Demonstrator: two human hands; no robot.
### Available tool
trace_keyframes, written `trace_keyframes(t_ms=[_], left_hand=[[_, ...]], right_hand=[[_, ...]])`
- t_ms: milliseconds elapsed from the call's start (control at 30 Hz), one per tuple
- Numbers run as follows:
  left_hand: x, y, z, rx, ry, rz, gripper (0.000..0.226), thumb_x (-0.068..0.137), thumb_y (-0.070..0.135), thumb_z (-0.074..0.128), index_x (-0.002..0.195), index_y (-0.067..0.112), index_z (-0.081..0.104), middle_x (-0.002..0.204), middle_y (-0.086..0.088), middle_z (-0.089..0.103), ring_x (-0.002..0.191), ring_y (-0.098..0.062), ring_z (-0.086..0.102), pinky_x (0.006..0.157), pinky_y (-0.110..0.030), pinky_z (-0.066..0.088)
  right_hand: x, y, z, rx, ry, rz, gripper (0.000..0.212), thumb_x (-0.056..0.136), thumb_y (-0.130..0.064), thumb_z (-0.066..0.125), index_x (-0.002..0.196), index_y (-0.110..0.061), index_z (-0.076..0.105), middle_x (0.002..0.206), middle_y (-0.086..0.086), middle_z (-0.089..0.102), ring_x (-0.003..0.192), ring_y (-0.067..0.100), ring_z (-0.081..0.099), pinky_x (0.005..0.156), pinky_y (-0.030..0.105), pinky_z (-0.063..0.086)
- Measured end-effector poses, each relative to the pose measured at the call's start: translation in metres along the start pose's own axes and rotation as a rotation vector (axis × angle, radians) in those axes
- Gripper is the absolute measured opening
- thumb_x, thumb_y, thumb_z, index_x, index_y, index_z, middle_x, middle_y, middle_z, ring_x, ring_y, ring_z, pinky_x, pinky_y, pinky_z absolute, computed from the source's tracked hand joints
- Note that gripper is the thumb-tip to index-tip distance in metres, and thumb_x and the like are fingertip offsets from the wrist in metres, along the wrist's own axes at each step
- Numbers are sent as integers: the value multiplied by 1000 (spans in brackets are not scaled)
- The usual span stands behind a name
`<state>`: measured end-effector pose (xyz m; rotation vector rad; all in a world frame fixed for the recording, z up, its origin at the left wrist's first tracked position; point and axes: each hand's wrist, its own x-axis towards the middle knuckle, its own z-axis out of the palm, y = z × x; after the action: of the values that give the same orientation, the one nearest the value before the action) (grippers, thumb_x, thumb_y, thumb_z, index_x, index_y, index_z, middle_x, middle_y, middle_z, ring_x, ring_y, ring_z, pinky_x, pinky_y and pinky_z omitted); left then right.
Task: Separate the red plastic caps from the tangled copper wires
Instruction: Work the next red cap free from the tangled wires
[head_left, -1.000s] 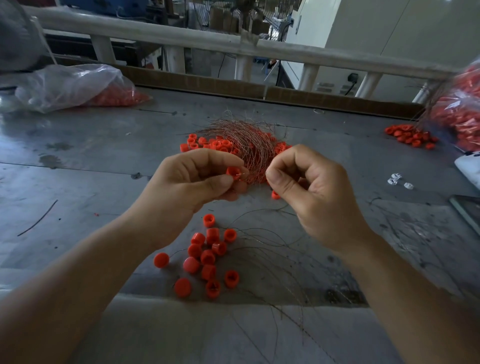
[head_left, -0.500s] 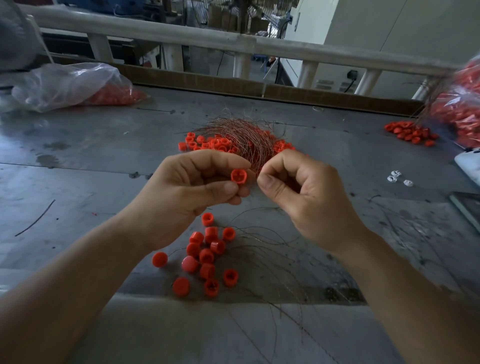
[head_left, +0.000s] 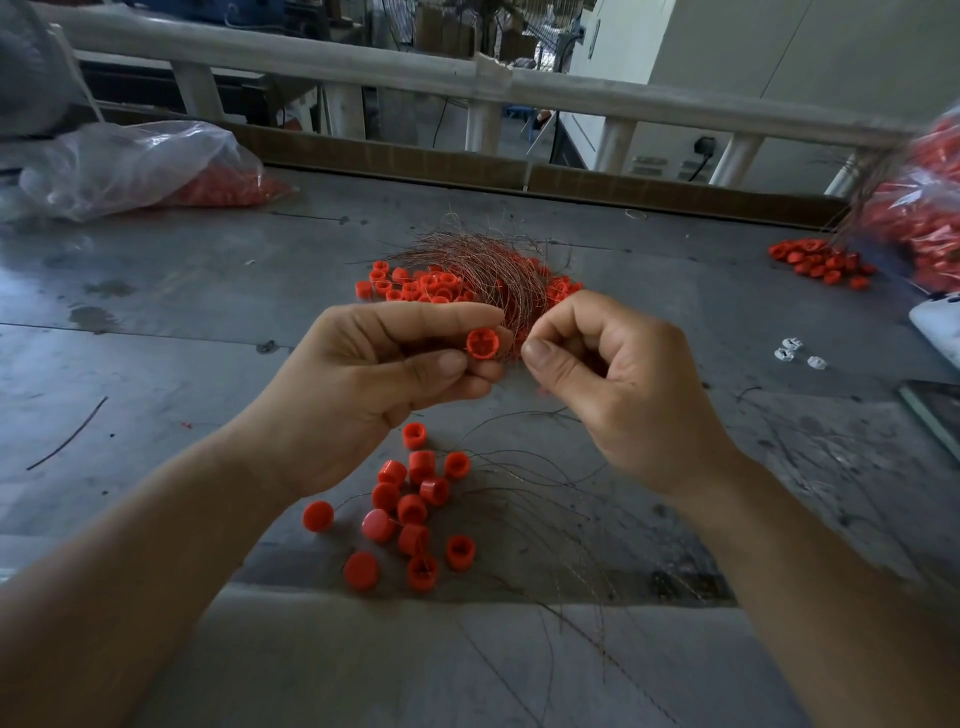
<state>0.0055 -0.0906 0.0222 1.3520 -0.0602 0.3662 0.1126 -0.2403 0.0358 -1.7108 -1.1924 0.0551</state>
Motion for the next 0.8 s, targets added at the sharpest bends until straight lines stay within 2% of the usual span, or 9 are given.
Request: trace_keyframes(t_ms=[100,267,400,467,633,700,800], left_hand=[[0,1,0,0,0,1,31,63,13,64,91,17,75,88,-7,73,78,-13,69,69,-18,54],[1,1,1,-11,23,2,30,61,12,65,89,15,75,86,-6,73,75,-12,69,67,-18,54],[1,1,2,-55,16,2,29,61,11,65,87,15,76,85,-6,73,74,-12,69,65,-17,54],[0,0,3,-85,0,-6,28,61,10,65,87,14,76,85,-5,73,73,-11,69,64,-17,54],[0,-3,7,-101,-27,-45,26,60,10,66,84,15,76,80,-6,73,72,-12,70,61,-16,54],[0,-4,7,-105,-29,-58,25,60,11,66,83,15,76,79,-6,73,72,-13,70,61,-17,54],[0,-3,7,-113,-26,-74,25,60,11,65,82,14,76,78,-6,73,72,-13,70,62,-17,54]], right_hand=[[-1,1,-1,-5,-8,-4,13,83,-18,58,71,-21,57,59,1,56,54,10,49,51,18,42],[0,-2,-1,1,-26,10,11,81,-20,55,71,-22,58,59,4,56,56,18,51,52,28,44],[0,-2,-2,-10,-56,31,17,85,-13,59,72,-23,60,54,-6,53,52,16,51,50,28,44],[0,-2,0,-15,-80,40,17,85,-10,61,72,-21,61,54,-8,54,50,20,52,48,33,45],[-3,0,7,27,-151,44,20,84,-4,60,72,-20,62,59,11,61,56,34,56,49,47,44],[-2,1,9,33,-168,49,23,83,-4,60,72,-23,60,59,9,62,56,34,57,51,46,46],[0,3,5,2,-189,69,21,83,-10,63,72,-28,60,57,-7,61,55,14,60,54,31,52]])
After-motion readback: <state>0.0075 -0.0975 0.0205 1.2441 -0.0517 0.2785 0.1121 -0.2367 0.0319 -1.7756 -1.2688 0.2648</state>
